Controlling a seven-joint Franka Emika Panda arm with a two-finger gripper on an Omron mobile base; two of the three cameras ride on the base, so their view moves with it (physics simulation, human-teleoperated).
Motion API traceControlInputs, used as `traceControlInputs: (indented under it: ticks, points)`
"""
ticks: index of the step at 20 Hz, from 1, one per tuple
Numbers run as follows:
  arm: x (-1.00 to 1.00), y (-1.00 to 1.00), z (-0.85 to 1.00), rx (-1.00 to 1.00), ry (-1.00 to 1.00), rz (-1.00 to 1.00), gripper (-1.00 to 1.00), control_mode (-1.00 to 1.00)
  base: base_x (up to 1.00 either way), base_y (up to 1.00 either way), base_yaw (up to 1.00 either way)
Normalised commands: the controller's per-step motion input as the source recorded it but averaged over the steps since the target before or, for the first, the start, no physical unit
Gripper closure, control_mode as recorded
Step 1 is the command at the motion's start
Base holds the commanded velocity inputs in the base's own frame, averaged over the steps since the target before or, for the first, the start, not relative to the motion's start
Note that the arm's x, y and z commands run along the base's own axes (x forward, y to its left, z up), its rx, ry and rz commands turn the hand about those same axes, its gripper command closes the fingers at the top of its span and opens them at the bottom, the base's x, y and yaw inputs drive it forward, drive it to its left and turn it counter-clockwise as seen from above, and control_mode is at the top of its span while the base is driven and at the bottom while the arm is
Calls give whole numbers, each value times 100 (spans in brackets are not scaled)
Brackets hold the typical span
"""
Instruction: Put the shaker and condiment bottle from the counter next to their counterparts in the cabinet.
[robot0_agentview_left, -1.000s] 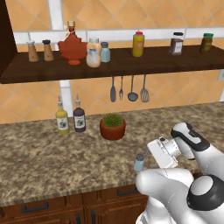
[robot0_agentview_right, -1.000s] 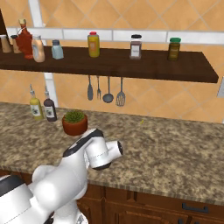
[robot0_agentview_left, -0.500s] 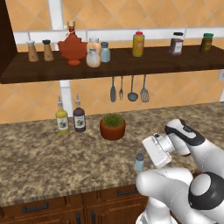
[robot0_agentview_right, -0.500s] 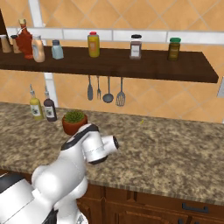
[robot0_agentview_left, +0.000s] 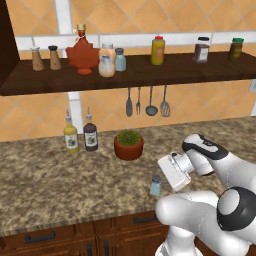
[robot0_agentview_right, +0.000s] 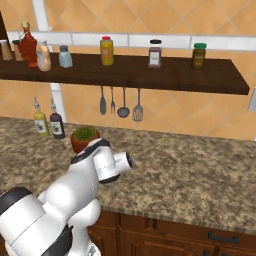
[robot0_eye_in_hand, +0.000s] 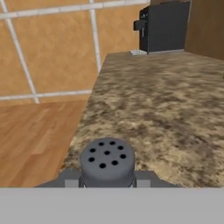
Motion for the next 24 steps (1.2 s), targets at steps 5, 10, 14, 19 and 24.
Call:
traceControlInputs:
  ticks: [5,10,14,19,24]
  points:
    - [-7,39,-17,0,0,-1,100,-100,0,0,0]
    - [-19,0,37,0,4,-11,100,-100,0,0,0]
    - [-27,0,52,0,7,-14,100,-100,0,0,0]
    - [-43,0,52,0,2,-15,100,-100,0,0,0]
    - [-48,0,60,0,0,-13,100,-100,0,0,0]
